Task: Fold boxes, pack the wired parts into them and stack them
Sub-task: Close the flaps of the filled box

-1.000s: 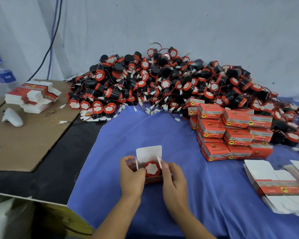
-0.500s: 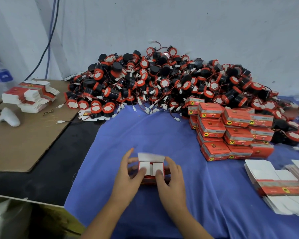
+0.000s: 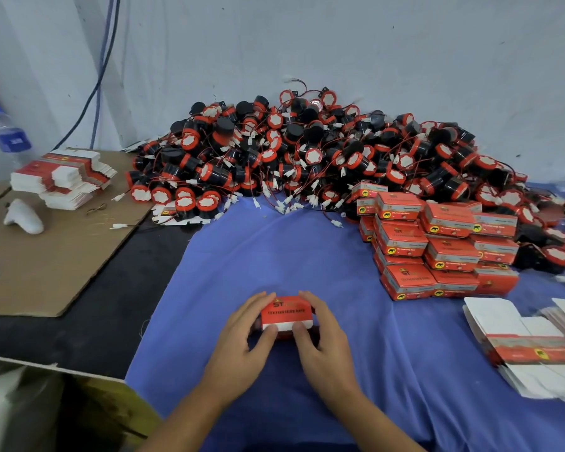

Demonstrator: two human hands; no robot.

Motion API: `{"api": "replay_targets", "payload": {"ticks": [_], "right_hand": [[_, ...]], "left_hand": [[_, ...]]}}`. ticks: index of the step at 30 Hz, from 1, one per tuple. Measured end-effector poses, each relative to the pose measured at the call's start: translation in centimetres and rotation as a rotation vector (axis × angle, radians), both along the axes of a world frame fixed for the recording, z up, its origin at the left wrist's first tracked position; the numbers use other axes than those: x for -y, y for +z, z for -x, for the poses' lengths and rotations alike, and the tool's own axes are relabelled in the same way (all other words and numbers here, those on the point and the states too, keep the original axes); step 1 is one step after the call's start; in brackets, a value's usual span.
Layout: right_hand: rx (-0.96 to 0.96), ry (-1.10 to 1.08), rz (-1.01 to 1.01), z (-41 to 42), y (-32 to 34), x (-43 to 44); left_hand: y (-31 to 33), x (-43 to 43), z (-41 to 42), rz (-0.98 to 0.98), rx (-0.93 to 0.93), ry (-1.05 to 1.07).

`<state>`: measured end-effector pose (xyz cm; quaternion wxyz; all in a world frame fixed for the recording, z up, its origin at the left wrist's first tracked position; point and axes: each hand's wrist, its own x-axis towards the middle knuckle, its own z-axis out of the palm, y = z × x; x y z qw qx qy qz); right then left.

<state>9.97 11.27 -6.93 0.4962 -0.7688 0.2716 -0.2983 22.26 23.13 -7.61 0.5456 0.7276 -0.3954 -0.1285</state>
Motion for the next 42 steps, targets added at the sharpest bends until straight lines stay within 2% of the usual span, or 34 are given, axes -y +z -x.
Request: {"api": "replay_targets", "payload": {"ticks": [6,13,18,22,26,28,32,34,36,39,42], "right_hand": [[0.114,-0.053,0.062,-0.2,-0.1,-0.2],[0.1,-0.075,0.006,-0.2,-0.3,0.0],[0.073,-0.097,0.038,-0.1,0.0,-0.2],[0.071,-0.111,0.062,-0.1,0.0,-0.2],[0.062,-0.119,0.06,-0.3,0.0,-0.3],[0.055,-0.131,0.048,-0.4,0.1,-0.5],[0.013,-0.124,-0.04,-1.2,1.0,-0.6],[0.012,-0.125,-0.164,-1.5,1.6,-0.5],[0.044,-0.178,-0.287,-1.6,2.0,-0.3],[-0.019,-0.286,-0.26,-1.0,2.3,-0.7],[0.084,-0.392,-0.227,0.2,3.6,-0.2]], "left_hand": [[0.1,-0.1,0.3,0.016,0.059,0.039],[-0.2,-0.1,1.2,-0.041,0.159,0.107],[0.0,-0.1,2.3,-0.17,0.36,0.148],[0.1,-0.2,2.6,-0.194,0.393,0.143],[0.2,-0.1,3.0,-0.194,0.587,0.175],[0.6,-0.3,3.0,-0.27,0.636,0.137],[1.6,-1.0,2.6,-0.46,0.543,-0.001],[1.2,-0.9,2.6,-0.33,0.486,0.016],[1.7,-0.8,2.7,-0.296,0.335,0.09],[2.9,0.5,4.1,-0.183,0.196,0.197],[4.9,3.0,6.1,-0.052,0.061,0.203]]}}
